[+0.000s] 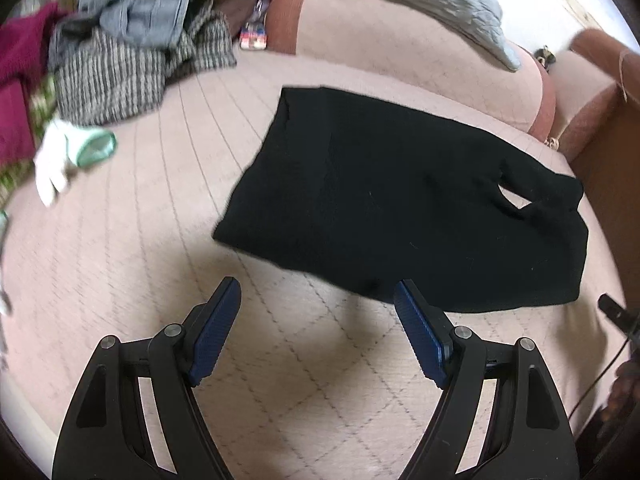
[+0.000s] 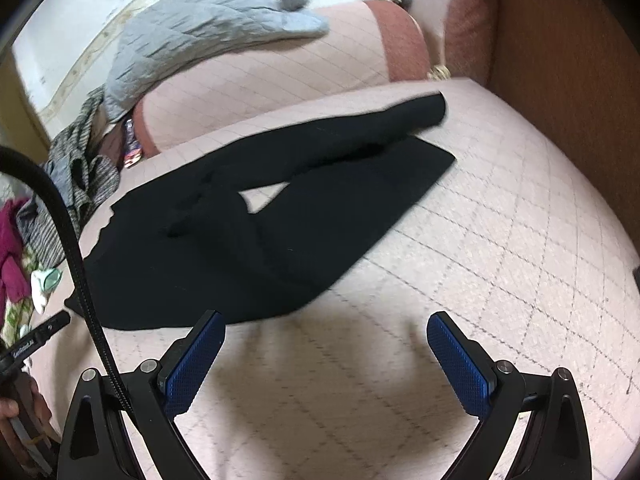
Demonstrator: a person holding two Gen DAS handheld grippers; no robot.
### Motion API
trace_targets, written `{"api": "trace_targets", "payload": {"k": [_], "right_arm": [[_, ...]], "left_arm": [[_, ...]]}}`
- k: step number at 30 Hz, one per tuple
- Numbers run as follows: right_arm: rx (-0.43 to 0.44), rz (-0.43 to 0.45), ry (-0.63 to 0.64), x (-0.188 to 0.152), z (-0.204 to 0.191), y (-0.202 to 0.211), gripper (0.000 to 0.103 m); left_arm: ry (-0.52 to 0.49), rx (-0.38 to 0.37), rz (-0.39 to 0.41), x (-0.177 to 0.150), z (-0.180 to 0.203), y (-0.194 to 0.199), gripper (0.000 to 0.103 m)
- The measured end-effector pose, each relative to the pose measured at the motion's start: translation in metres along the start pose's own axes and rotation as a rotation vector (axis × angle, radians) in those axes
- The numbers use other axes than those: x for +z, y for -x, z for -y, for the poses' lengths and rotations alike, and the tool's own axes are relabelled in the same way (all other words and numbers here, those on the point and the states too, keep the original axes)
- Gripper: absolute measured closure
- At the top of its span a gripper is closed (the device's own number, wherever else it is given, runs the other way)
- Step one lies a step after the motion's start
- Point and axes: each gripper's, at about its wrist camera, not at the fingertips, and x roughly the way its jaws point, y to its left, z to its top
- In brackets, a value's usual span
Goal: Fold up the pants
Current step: 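Grasp the waistband edge of the black pants with the left and right grippers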
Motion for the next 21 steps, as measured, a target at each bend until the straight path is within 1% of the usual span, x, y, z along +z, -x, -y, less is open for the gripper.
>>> {"api": "trace_targets", "payload": {"k": [3, 6, 7, 9, 13, 15, 16, 17, 18, 19, 20, 21], "right_arm": [[0.004, -0.023, -0.059, 0.006, 0.017, -0.011, 0.002], [0.015, -0.045, -0.115, 0.017, 0.033, -0.025, 0.002], [0.018, -0.043, -0.134, 0.021, 0.037, -0.029, 0.002], [0.025, -0.032, -0.154, 0.033, 0.041, -0.035, 0.002], [0.051, -0.023, -0.165, 0.053, 0.048, -0.052, 0.002], [0.064, -0.005, -0.164, 0.061, 0.051, -0.058, 0.002], [0.070, 0.005, -0.161, 0.065, 0.052, -0.062, 0.002], [0.073, 0.016, -0.157, 0.068, 0.051, -0.066, 0.005], [0.071, 0.027, -0.152, 0.073, 0.052, -0.069, 0.016], [0.067, 0.037, -0.142, 0.075, 0.052, -0.071, 0.038], [0.052, 0.046, -0.128, 0.078, 0.051, -0.074, 0.048], [0.031, 0.053, -0.120, 0.081, 0.051, -0.077, 0.070]], "left_arm": [[0.031, 0.004, -0.042, -0.001, -0.002, -0.012, 0.023], [0.069, -0.013, -0.067, -0.001, -0.005, -0.021, 0.023], [0.080, -0.017, -0.064, 0.000, -0.006, -0.024, 0.023], [0.090, -0.001, -0.031, 0.004, -0.003, -0.029, 0.023], [0.068, 0.019, -0.012, 0.012, 0.005, -0.041, 0.023], [0.069, -0.005, -0.010, 0.020, 0.004, -0.047, 0.023], [0.084, -0.022, -0.016, 0.025, 0.001, -0.049, 0.021], [0.117, -0.048, -0.024, 0.030, -0.002, -0.053, 0.015], [0.150, -0.071, -0.023, 0.033, -0.004, -0.055, 0.013], [0.175, -0.082, -0.018, 0.035, -0.006, -0.057, 0.012], [0.197, -0.090, -0.010, 0.037, -0.008, -0.058, 0.012], [0.199, -0.094, -0.005, 0.037, -0.008, -0.059, 0.012]]}}
